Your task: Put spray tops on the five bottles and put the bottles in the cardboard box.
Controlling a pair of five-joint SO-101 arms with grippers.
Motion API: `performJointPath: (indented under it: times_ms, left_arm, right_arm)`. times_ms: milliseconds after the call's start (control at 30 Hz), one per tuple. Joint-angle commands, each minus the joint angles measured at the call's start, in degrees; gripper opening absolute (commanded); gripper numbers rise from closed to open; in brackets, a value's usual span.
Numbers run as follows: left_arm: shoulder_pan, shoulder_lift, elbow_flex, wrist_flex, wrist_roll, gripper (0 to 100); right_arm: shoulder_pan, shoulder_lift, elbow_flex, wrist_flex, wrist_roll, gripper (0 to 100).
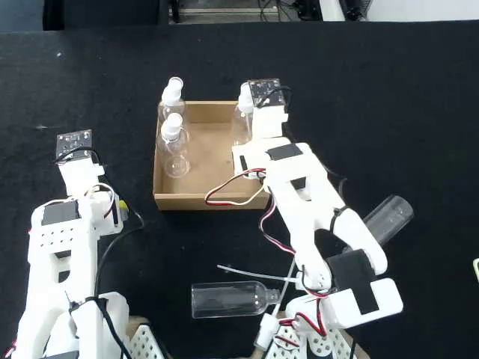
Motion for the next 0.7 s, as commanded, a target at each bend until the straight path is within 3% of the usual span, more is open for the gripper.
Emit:
performJointPath:
  times_ms: [0,667]
  left_arm:
    - [-0.6,-1.6,-0.3,-0.5,0.3,18]
    - [-0.4,-1.6,-0.3,-0.6,0.3,18]
  right_arm:
    - [-0.4,0.7,-1.9,-1.6,-0.4,1.1]
    - [-0.4,4.4,-2.6,-8.9,-0.4,1.0]
